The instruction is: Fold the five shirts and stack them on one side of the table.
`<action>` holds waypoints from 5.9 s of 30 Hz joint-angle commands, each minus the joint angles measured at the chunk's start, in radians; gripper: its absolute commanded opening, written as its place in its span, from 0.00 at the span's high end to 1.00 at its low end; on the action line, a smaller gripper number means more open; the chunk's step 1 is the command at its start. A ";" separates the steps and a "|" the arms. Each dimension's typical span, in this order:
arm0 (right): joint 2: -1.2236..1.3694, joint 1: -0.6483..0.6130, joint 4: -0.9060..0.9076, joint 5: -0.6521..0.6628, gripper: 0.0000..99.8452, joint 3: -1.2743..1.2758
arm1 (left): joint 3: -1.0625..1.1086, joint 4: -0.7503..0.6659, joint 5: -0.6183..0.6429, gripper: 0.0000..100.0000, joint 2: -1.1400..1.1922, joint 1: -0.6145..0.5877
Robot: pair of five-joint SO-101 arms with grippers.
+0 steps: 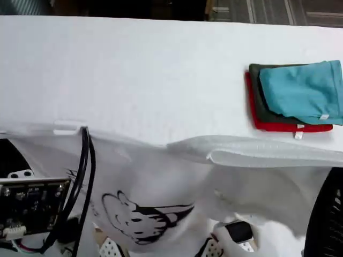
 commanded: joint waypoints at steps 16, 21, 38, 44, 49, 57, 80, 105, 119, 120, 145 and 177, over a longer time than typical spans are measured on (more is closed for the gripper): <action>0.008 0.007 -0.050 0.005 0.98 0.141 | 0.111 -0.008 0.005 0.97 0.017 -0.006; 0.101 -0.013 -0.114 0.005 0.98 0.327 | 0.183 -0.106 0.000 0.97 0.107 -0.006; 0.495 0.065 -0.591 0.048 0.98 0.954 | 0.191 -0.288 -0.069 0.97 0.724 0.157; 0.650 0.128 -0.794 0.048 0.98 0.951 | 0.091 -0.364 -0.109 0.97 0.934 0.158; 0.731 0.128 -0.857 0.046 0.98 0.951 | -0.047 -0.358 -0.104 0.97 1.102 0.157; 0.811 0.127 -0.915 0.043 0.98 0.724 | -0.351 -0.216 -0.101 0.97 1.234 0.158; 1.040 0.214 -0.352 0.048 0.98 0.565 | -0.417 0.017 -0.183 0.97 1.496 0.144; 0.536 0.234 0.090 0.104 0.98 1.120 | 0.659 -0.063 -0.310 0.97 0.971 0.129; -0.111 0.280 -0.363 0.239 0.98 2.167 | 0.676 -0.063 -0.404 0.97 0.980 0.058; -0.119 0.280 -0.374 0.241 0.98 2.194 | 0.676 -0.063 -0.411 0.97 0.980 0.054; -0.133 0.278 -0.375 0.249 0.92 2.357 | 0.955 -0.356 -0.413 0.90 0.971 0.058; 0.458 0.208 -0.707 0.083 0.98 1.801 | 0.742 -0.534 -0.123 0.97 0.984 0.170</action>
